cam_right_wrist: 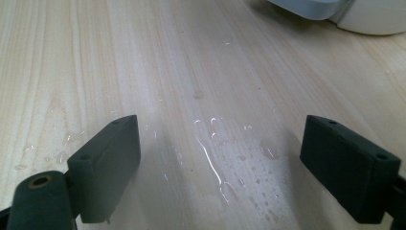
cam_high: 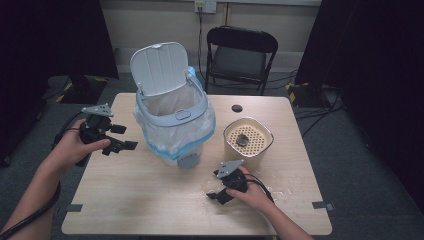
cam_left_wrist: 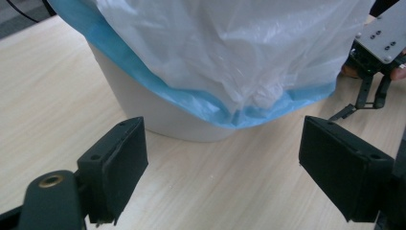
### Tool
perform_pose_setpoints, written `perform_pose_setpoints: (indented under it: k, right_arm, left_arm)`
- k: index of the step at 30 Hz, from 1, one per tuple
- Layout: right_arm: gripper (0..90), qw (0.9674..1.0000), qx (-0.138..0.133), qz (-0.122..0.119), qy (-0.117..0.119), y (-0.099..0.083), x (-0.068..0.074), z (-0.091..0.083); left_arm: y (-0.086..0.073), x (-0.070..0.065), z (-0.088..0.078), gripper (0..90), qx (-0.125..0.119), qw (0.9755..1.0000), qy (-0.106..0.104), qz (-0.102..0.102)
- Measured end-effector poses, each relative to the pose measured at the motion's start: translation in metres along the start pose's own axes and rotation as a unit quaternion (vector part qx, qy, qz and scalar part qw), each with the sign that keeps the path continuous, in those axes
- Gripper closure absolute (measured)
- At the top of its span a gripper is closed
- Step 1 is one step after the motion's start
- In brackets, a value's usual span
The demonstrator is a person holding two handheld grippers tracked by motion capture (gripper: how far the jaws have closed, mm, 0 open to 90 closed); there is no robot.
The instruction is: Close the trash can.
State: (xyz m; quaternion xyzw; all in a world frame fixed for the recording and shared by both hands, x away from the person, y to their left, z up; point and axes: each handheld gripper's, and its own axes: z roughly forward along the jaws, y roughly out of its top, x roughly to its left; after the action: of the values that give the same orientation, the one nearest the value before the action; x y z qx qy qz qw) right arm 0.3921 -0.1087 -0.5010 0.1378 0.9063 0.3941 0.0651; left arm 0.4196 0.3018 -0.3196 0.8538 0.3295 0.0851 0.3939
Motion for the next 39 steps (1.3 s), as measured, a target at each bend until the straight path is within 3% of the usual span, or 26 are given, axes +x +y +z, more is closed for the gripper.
perform_pose_setpoints:
  k: [6, 13, 19, 31, 37, 39]
  right_arm:
    - [13.0, 1.0, 0.0, -0.001, 0.0, 0.0, 0.0, 0.0]
    - [13.0, 1.0, 0.0, -0.001, 0.0, 0.0, 0.0, 0.0]
    - [13.0, 1.0, 0.0, -0.001, 0.001, 0.0, 0.0, 0.0]
    - [13.0, 1.0, 0.0, 0.0, 0.001, 0.0, 0.0, 0.0]
    - [13.0, 1.0, 0.0, -0.001, 0.001, 0.0, 0.0, 0.0]
    - [13.0, 1.0, 0.0, -0.002, 0.001, 0.0, 0.0, 0.0]
  left_arm:
    - [0.013, 0.004, -0.005, 16.7, 0.005, 0.9999, 0.007, -0.006]
    - [0.031, 0.009, -0.013, 17.2, -0.012, 0.9998, 0.014, -0.012]
    - [0.048, 0.013, -0.018, 17.4, -0.01, 0.9996, 0.025, -0.003]
    - [0.076, 0.02, -0.012, 17.6, -0.01, 0.9996, 0.026, 0.003]
    - [0.088, 0.023, -0.01, 17.6, -0.022, 0.9994, 0.028, 0.002]
    - [0.092, 0.024, -0.009, 17.6, -0.017, 0.9993, 0.033, 0.009]
